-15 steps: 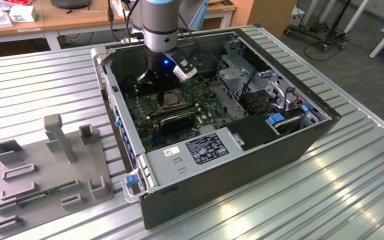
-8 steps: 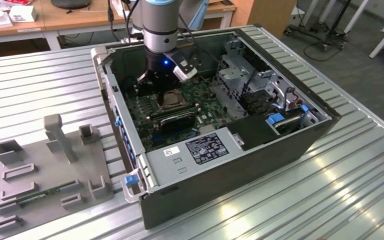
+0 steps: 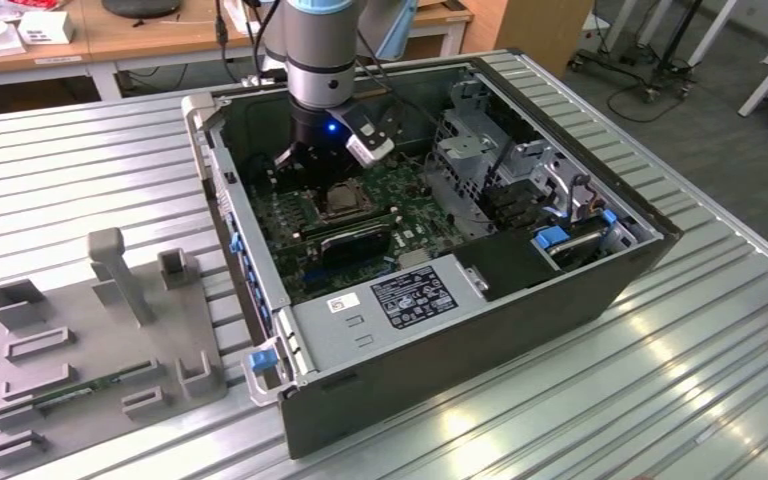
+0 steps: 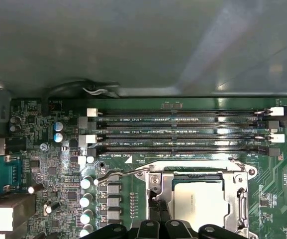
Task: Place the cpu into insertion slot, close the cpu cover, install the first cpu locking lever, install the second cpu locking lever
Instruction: 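Close the cpu cover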
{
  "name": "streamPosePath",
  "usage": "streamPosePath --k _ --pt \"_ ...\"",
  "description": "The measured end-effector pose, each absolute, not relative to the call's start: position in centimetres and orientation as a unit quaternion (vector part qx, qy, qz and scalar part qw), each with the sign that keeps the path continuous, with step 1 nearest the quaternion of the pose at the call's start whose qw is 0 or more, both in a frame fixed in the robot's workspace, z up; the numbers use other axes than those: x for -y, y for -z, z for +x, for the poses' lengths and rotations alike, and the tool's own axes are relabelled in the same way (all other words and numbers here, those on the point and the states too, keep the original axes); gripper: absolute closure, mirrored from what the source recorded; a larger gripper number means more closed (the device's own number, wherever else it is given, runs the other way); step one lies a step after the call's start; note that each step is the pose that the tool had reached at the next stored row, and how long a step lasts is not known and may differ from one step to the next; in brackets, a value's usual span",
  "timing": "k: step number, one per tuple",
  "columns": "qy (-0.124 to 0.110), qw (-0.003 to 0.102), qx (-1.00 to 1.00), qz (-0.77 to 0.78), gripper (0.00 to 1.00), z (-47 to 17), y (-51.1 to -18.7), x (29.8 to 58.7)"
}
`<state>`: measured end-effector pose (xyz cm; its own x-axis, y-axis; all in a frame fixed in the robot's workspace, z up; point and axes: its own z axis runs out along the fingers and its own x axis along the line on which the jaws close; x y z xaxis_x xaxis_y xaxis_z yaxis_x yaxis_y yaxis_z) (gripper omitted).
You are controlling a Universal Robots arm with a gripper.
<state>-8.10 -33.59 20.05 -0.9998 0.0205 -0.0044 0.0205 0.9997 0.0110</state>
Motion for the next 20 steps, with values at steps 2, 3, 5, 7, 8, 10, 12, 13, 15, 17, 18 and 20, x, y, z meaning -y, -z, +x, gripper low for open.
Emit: streamPosePath --k 2,3,5,7,8,10,12,13,15,17,18,20 --pt "-0.006 0.002 -1.000 0.010 0.89 -8.10 -19.97 33.59" --pt "-0.005 0.002 -1.000 0.010 0.89 -8.11 -19.92 33.60" --pt "-0.005 0.002 -1.000 0.010 0.89 -8.12 -19.79 33.61" --pt "-0.005 0.002 -1.000 0.010 0.89 -8.12 -19.69 33.61" --pt "-0.005 0.002 -1.000 0.010 0.89 -8.12 -19.67 33.61" --pt "-0.005 0.002 -1.000 0.010 0.89 -8.12 -19.67 33.62" --pt "-0.005 0.002 -1.000 0.010 0.89 -8.12 -19.67 33.62" --pt "-0.005 0.002 -1.000 0.010 0.89 -8.12 -19.67 33.62" --pt "-0.005 0.002 -1.000 0.010 0.89 -8.12 -19.68 33.61" --pt "-0.006 0.002 -1.000 0.010 0.89 -8.10 -19.76 33.59" --pt "-0.006 0.003 -1.000 0.010 0.89 -8.09 -19.82 33.58" --pt "-0.006 0.003 -1.000 0.010 0.89 -8.08 -19.98 33.56"
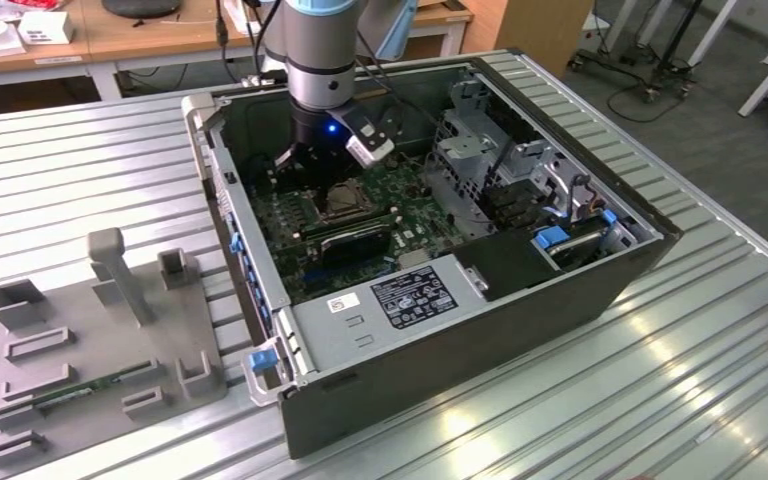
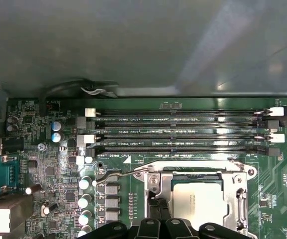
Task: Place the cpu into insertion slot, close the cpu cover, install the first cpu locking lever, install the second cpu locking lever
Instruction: 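Close the cpu cover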
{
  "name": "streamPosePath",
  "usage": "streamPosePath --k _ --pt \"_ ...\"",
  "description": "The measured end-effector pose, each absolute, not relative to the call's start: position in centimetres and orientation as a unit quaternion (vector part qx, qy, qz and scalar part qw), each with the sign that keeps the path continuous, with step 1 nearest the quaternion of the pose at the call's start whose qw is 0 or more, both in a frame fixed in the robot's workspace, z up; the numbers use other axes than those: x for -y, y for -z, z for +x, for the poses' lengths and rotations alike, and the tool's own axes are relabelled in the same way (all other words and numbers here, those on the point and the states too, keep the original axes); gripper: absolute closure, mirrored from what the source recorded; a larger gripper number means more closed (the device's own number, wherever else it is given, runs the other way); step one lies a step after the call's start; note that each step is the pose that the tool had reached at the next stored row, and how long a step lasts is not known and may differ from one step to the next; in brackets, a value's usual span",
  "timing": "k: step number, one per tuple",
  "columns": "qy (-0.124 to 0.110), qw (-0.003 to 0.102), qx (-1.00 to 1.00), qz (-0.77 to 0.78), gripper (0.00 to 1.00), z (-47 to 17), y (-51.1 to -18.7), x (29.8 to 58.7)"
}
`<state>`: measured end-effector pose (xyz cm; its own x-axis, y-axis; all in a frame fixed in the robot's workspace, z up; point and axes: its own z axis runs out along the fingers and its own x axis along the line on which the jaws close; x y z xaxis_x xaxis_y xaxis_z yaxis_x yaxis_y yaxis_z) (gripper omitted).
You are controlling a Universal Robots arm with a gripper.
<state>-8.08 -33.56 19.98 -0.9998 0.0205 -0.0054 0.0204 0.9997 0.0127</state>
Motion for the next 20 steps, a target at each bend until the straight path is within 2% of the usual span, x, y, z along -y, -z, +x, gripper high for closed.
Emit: streamPosePath --k 20 --pt "-0.006 0.002 -1.000 0.010 0.89 -8.1 -22.9 33.6"
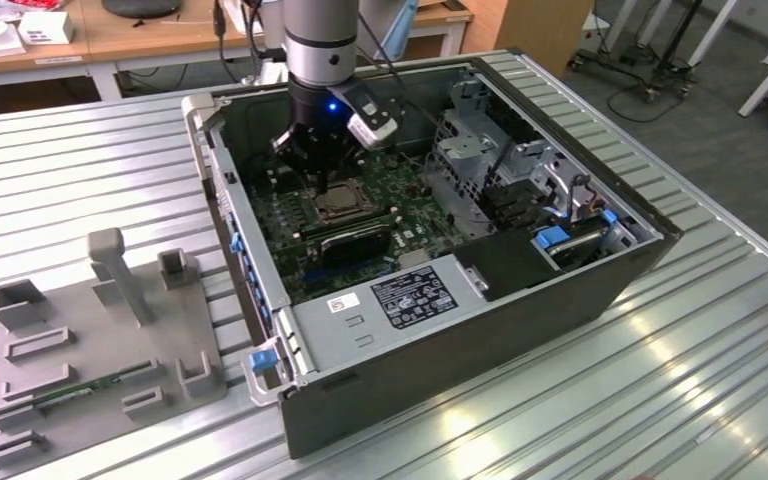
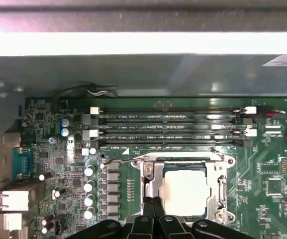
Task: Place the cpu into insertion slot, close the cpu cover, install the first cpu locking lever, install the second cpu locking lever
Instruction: 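Close the cpu cover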
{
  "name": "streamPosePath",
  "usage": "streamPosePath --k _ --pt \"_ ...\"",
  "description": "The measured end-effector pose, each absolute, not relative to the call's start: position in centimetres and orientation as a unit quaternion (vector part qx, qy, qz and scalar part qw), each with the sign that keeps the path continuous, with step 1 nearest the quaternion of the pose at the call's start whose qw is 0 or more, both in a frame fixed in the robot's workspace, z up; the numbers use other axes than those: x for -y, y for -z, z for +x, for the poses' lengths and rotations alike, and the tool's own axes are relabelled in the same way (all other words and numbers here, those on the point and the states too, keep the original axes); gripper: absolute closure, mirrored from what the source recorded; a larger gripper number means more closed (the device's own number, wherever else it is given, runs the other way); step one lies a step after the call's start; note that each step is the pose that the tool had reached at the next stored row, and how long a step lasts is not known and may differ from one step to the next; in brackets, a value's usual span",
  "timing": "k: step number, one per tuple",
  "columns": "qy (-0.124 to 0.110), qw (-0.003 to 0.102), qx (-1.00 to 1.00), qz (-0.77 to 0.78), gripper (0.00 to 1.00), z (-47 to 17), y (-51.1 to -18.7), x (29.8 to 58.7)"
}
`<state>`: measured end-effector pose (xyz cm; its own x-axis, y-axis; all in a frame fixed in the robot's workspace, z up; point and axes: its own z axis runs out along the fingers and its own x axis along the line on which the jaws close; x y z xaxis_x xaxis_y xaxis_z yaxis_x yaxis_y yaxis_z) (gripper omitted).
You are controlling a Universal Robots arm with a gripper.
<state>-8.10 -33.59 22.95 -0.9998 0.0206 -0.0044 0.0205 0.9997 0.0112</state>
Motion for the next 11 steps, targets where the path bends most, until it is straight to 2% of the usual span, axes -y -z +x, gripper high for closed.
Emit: streamPosePath --k 11 --pt "-0.006 0.002 -1.000 0.010 0.89 -7.58 -23.09 33.59"
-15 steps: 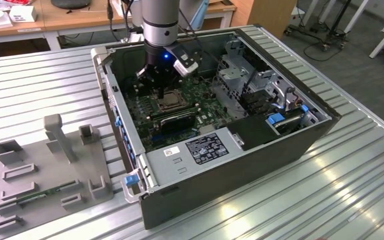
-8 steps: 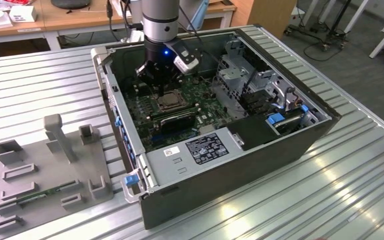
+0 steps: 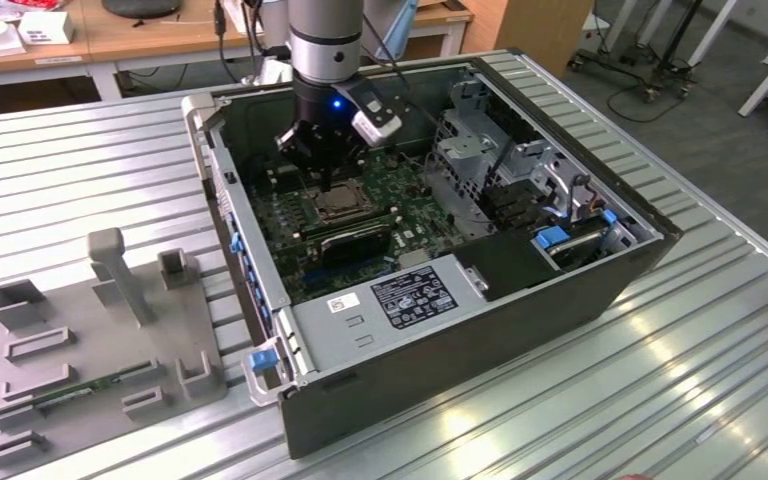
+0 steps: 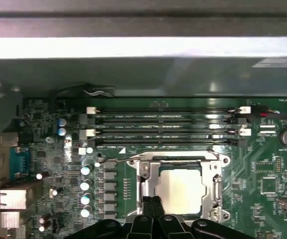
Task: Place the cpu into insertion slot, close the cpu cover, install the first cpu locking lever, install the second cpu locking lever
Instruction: 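Close the cpu cover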
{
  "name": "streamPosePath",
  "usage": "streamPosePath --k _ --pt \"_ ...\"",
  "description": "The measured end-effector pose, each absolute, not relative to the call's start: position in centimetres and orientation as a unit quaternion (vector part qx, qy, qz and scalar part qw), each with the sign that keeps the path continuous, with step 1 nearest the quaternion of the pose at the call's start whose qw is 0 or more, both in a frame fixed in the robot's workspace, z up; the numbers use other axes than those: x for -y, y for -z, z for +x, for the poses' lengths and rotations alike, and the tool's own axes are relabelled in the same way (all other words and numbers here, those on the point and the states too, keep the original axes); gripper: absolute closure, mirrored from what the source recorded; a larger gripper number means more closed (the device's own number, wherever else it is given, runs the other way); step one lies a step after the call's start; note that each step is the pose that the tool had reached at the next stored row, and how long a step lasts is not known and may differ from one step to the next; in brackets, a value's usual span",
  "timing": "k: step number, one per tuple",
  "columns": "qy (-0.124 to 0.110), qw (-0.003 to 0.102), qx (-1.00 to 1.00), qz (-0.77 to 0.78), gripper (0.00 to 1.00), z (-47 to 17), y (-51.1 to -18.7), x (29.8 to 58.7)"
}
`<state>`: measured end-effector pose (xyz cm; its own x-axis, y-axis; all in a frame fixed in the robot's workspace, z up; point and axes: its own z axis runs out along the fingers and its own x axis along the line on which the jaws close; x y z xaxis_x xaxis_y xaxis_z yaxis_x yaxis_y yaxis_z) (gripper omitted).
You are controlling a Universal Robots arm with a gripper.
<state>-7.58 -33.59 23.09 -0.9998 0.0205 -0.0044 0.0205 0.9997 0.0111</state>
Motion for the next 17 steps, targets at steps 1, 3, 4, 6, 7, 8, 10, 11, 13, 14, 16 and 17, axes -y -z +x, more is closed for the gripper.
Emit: streamPosePath --k 1,3,4,6,7,8,10,11,13,14,16,17 --pt "-0.005 0.002 -1.000 0.010 0.89 -7.4 -23.1 33.6" --pt "-0.006 0.002 -1.000 0.010 0.89 -6.8 -23.1 33.6" --pt "-0.006 0.002 -1.000 0.010 0.89 -6.5 -23.1 33.6" --pt "-0.006 0.002 -1.000 0.010 0.89 -5.9 -23.1 33.6" --pt "-0.006 0.002 -1.000 0.010 0.89 -5.7 -23.1 33.6" --pt "-0.006 0.002 -1.000 0.010 0.89 -5.4 -23.1 33.6" --pt "-0.006 0.002 -1.000 0.010 0.89 -5.0 -23.1 33.6" --pt "-0.006 0.002 -1.000 0.010 0.89 -4.9 -23.1 33.6" --pt "-0.006 0.002 -1.000 0.010 0.89 -4.9 -23.1 33.6" --pt "-0.006 0.002 -1.000 0.010 0.89 -4.9 -23.1 33.6" --pt "-0.006 0.003 -1.000 0.010 0.89 -4.9 -23.1 33.6" --pt "-0.006 0.004 -1.000 0.010 0.89 -4.9 -23.1 33.6"
